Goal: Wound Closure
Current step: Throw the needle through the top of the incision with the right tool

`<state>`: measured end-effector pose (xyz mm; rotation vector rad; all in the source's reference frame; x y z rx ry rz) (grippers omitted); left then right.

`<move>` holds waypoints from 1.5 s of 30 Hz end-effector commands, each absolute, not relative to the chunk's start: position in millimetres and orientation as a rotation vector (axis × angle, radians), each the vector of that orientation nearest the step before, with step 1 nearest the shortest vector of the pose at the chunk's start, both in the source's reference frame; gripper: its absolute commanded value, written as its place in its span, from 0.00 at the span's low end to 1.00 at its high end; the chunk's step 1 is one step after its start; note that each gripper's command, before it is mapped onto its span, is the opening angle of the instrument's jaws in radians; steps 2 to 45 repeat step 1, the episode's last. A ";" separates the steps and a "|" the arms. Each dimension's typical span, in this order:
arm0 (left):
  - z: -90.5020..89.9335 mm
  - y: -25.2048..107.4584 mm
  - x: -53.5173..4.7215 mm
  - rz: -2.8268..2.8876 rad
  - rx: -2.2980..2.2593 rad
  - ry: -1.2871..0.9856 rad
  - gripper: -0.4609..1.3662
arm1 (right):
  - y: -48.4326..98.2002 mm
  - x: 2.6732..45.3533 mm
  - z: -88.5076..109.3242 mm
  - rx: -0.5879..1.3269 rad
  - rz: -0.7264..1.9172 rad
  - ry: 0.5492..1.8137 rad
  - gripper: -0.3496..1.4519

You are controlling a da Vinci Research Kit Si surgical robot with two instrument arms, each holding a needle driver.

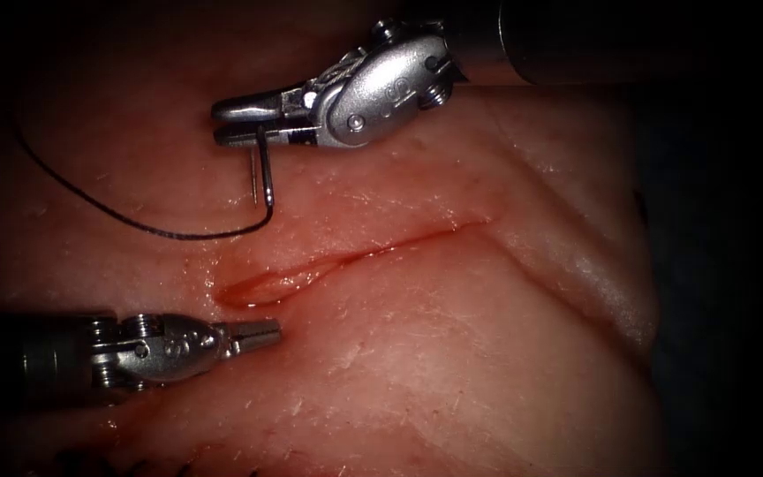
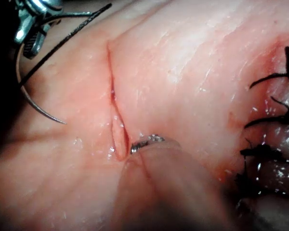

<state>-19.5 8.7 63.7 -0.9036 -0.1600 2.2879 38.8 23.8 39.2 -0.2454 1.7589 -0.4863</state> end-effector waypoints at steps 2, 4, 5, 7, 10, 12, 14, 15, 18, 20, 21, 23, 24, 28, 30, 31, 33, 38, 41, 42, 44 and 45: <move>63.7 8.7 -19.5 2.287 -0.906 -0.164 0.17 | 23.8 38.8 39.2 -0.251 -0.479 1.762 0.00; 63.7 8.7 -19.5 2.287 -0.906 -0.164 0.17 | 23.8 38.8 39.2 -0.251 -0.479 1.762 0.00; 63.7 8.7 -19.5 2.287 -0.906 -0.164 0.17 | 23.8 38.8 39.2 -0.251 -0.479 1.762 0.00; 63.7 8.7 -19.5 2.287 -0.906 -0.164 0.17 | 23.8 38.8 39.2 -0.251 -0.479 1.762 0.00; 63.7 8.7 -19.5 2.287 -0.906 -0.164 0.17 | 23.8 38.8 39.2 -0.251 -0.479 1.762 0.00; 63.7 8.7 -19.5 2.287 -0.906 -0.164 0.17 | 23.8 38.8 39.2 -0.251 -0.479 1.762 0.00; 63.7 8.7 -19.5 2.287 -0.906 -0.164 0.17 | 23.8 38.8 39.2 -0.251 -0.479 1.762 0.00; 63.7 8.7 -19.5 2.287 -0.906 -0.164 0.17 | 23.8 38.8 39.2 -0.251 -0.479 1.762 0.00; 63.7 8.7 -19.5 2.287 -0.906 -0.164 0.17 | 23.8 38.8 39.2 -0.251 -0.479 1.762 0.00; 63.7 8.7 -19.5 2.287 -0.906 -0.164 0.17 | 23.8 38.8 39.2 -0.251 -0.479 1.762 0.00; 63.7 8.7 -19.5 2.287 -0.906 -0.164 0.17 | 23.8 38.8 39.2 -0.251 -0.479 1.762 0.00; 63.7 8.7 -19.5 2.287 -0.906 -0.164 0.17 | 23.8 38.8 39.2 -0.251 -0.479 1.762 0.00; 63.7 8.7 -19.5 2.287 -0.906 -0.164 0.17 | 23.8 38.8 39.2 -0.251 -0.479 1.762 0.00; 63.7 8.7 -19.5 2.287 -0.906 -0.164 0.17 | 23.8 38.8 39.2 -0.251 -0.479 1.762 0.00; 63.7 8.7 -19.5 2.287 -0.906 -0.164 0.17 | 23.8 38.8 39.2 -0.251 -0.479 1.762 0.00; 63.7 8.7 -19.5 2.287 -0.906 -0.164 0.17 | 23.8 38.8 39.2 -0.251 -0.479 1.762 0.00; 63.7 8.7 -19.5 2.287 -0.906 -0.164 0.17 | 23.8 38.8 39.2 -0.251 -0.479 1.762 0.00; 63.7 8.7 -19.5 2.287 -0.906 -0.164 0.17 | 23.8 38.8 39.2 -0.251 -0.479 1.762 0.00; 63.7 8.7 -19.5 2.287 -0.906 -0.164 0.17 | 23.8 38.8 39.2 -0.251 -0.479 1.762 0.00; 63.7 8.7 -19.5 2.287 -0.906 -0.164 0.17 | 23.8 38.8 39.2 -0.251 -0.479 1.762 0.00; 63.7 8.7 -19.5 2.287 -0.906 -0.164 0.17 | 23.8 38.8 39.2 -0.251 -0.479 1.762 0.00; 63.7 8.7 -19.5 2.287 -0.906 -0.164 0.17 | 23.8 38.8 39.2 -0.251 -0.479 1.762 0.00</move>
